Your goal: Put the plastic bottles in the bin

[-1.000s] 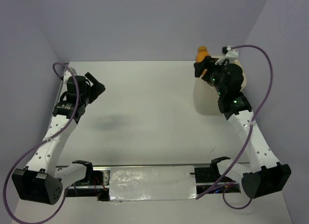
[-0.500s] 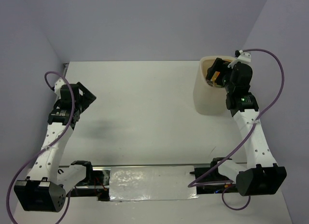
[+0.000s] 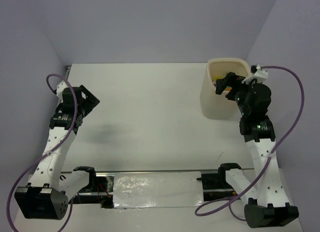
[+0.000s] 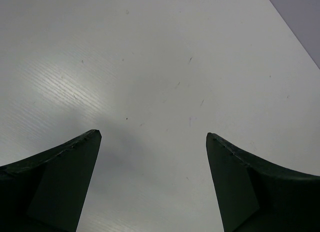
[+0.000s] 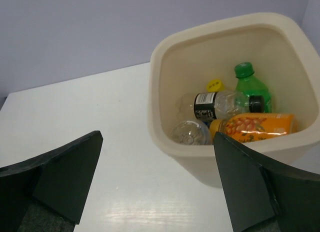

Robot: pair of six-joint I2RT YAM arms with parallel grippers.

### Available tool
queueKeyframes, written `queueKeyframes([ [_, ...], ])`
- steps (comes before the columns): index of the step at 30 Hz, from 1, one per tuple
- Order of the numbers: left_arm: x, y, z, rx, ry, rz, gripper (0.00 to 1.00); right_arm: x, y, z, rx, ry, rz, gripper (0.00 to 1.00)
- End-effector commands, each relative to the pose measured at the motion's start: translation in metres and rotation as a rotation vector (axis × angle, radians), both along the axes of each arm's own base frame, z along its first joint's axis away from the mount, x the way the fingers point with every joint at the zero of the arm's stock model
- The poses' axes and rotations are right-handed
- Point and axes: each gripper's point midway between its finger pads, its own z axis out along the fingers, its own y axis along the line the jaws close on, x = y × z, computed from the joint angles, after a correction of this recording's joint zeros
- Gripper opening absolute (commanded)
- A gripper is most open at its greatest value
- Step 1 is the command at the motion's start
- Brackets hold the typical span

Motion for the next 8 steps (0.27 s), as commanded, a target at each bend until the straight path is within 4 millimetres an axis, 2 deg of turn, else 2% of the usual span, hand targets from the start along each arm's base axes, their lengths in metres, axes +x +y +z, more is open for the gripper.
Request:
queueKeyframes([
  [1,0.0,0.002,0.004,0.015,-0.028,-0.01,0.99,-0.013,0.017,0.001,0.035,-0.031,0.091,1.0],
  [2,-0.001,0.008,0.003,0.013,-0.027,0.009,0.99,-0.016,0.018,0.0,0.038,-0.034,0.096,1.0],
  [8,-0.006,0.01,0.002,0.016,-0.026,0.02,0.99,-0.024,0.015,-0.006,0.029,-0.039,0.083,1.0],
])
